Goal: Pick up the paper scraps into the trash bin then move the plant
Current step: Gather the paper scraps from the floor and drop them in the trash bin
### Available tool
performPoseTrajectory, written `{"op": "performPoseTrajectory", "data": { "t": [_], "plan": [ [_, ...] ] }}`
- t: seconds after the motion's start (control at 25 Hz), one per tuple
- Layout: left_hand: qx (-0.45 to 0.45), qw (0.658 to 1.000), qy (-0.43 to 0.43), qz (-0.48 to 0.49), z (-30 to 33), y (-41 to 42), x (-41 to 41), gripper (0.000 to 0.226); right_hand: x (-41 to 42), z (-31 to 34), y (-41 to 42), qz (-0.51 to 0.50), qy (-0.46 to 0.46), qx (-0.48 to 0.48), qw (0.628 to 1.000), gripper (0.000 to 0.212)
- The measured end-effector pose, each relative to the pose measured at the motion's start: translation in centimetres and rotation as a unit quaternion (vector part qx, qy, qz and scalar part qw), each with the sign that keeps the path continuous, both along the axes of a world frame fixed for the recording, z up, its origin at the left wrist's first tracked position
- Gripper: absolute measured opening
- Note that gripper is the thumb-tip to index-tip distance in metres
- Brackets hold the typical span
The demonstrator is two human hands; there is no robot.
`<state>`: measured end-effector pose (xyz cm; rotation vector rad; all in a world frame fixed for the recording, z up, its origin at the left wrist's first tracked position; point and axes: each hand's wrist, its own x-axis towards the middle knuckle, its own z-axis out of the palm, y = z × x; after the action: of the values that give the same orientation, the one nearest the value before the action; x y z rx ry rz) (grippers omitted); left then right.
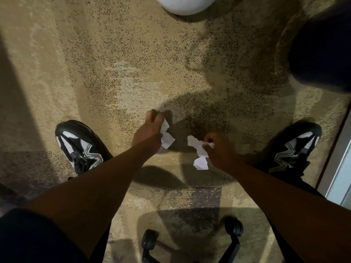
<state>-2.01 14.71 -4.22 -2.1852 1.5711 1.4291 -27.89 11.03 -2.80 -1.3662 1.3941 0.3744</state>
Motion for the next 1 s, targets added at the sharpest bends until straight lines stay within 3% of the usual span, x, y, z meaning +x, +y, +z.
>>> {"op": "performPoseTrajectory", "data": {
  "t": [0.16, 0.28, 0.32, 0.4, 0.48, 0.64, 0.88, 1.0],
  "plan": [
    [-0.011, 0.994, -0.039, -0.103, -0.5, -1.2, 0.2, 0.045, -0.7, -0.4, 2.1, 0.133, 0.043, 0.065, 0.988, 0.036],
    [0.008, 0.992, -0.049, -0.116, -0.4, -2.0, 0.2, 0.034, 0.8, -0.6, 3.6, 0.128, 0.069, 0.058, 0.988, 0.009],
    [0.014, 0.992, -0.049, -0.118, -0.3, -2.1, 0.3, 0.032, 0.8, -0.9, 4.3, 0.164, 0.096, 0.031, 0.981, 0.014],
    [0.015, 0.991, -0.044, -0.127, -0.2, -2.1, 0.4, 0.032, 0.7, -1.3, 6.0, 0.229, 0.158, 0.009, 0.96, 0.048],
    [0.008, 0.991, -0.042, -0.129, -0.1, -2.0, 0.4, 0.03, 0.6, -1.2, 6.8, 0.255, 0.189, -0.022, 0.948, 0.053],
    [0.009, 0.992, -0.043, -0.119, 0.1, -1.8, 0.2, 0.027, 0.3, -0.9, 7.3, 0.282, 0.169, -0.033, 0.944, 0.031],
    [0.005, 0.99, -0.049, -0.129, 0.2, -1.8, 0.2, 0.024, -0.7, 0.5, 5.9, 0.22, 0.079, -0.115, 0.965, 0.033],
    [0.007, 0.991, -0.045, -0.123, 0.3, -1.8, 0.1, 0.023, 0.0, -0.3, 3.5, 0.231, 0.077, -0.083, 0.966, 0.031]
  ]
}}
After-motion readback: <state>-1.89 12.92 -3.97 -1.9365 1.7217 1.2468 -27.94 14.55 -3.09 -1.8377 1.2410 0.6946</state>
